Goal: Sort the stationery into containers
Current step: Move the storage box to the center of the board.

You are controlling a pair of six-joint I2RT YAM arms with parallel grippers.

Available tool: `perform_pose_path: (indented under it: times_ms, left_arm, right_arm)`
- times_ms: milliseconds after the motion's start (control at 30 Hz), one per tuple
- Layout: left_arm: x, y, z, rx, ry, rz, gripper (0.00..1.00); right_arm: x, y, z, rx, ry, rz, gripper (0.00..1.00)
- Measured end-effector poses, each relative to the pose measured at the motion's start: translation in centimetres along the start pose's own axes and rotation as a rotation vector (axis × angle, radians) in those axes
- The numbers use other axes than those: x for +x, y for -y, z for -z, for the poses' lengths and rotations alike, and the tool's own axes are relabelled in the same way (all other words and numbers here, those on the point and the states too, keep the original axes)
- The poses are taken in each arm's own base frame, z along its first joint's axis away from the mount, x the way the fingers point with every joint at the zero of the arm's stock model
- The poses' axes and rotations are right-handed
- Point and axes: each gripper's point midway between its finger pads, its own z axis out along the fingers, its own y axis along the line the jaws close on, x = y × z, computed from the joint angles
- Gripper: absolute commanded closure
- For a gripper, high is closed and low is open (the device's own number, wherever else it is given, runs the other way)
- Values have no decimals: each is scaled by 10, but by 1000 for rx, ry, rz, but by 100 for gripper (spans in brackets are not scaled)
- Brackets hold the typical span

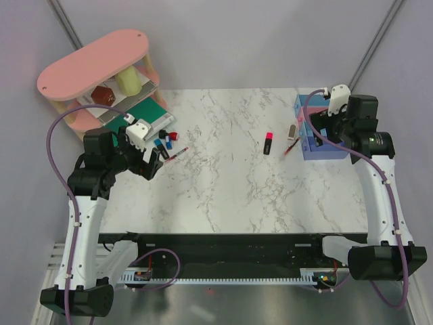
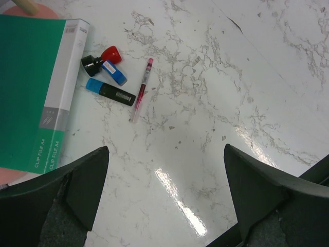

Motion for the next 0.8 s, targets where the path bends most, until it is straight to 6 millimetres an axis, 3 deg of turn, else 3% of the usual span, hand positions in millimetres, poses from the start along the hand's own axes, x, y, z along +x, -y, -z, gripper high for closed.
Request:
perform_pose_path:
  times_ms: [800]
  left_arm:
    - [2,-1,-3,-7,2,12,0]
  right_arm:
    - [-17,2,-5,18,64,-74,2]
